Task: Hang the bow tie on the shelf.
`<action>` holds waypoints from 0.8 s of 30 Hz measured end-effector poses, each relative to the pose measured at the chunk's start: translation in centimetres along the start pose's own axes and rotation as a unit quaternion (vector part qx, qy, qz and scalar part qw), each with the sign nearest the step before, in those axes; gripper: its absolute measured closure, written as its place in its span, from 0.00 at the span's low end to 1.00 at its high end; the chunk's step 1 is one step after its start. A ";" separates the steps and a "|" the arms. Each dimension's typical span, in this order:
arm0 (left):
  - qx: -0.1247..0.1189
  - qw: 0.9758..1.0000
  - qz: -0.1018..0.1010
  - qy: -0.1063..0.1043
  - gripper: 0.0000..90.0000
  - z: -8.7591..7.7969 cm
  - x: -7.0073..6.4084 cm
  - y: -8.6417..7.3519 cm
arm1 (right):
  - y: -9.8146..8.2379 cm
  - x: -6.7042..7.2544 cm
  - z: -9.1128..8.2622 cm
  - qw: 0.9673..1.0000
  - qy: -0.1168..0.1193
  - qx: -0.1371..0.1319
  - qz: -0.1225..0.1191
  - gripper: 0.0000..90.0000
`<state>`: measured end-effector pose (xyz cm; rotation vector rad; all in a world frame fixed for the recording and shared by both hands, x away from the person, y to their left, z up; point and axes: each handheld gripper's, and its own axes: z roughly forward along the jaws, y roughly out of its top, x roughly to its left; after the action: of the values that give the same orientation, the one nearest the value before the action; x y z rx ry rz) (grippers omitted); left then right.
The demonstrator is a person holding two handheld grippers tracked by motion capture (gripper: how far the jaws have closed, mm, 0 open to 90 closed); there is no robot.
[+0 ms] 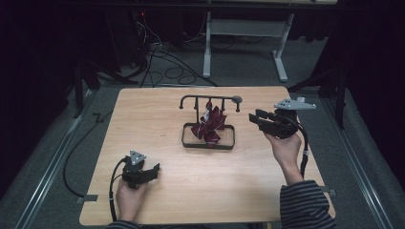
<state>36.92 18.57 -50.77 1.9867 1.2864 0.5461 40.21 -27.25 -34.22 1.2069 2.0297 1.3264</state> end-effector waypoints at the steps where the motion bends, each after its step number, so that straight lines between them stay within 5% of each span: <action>1: 0.001 1.000 0.000 0.000 0.32 0.0 0.0 0.0 | -0.1 -0.1 -0.1 1.000 0.001 0.000 0.002 0.70; 24: 0.000 1.000 0.000 0.000 0.32 0.0 0.0 0.0 | -2.9 -1.4 -2.2 0.999 -0.014 -0.005 0.032 0.70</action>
<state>36.92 18.56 -50.77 1.9870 1.2864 0.5469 38.11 -30.04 -36.01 1.2882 1.9778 1.3408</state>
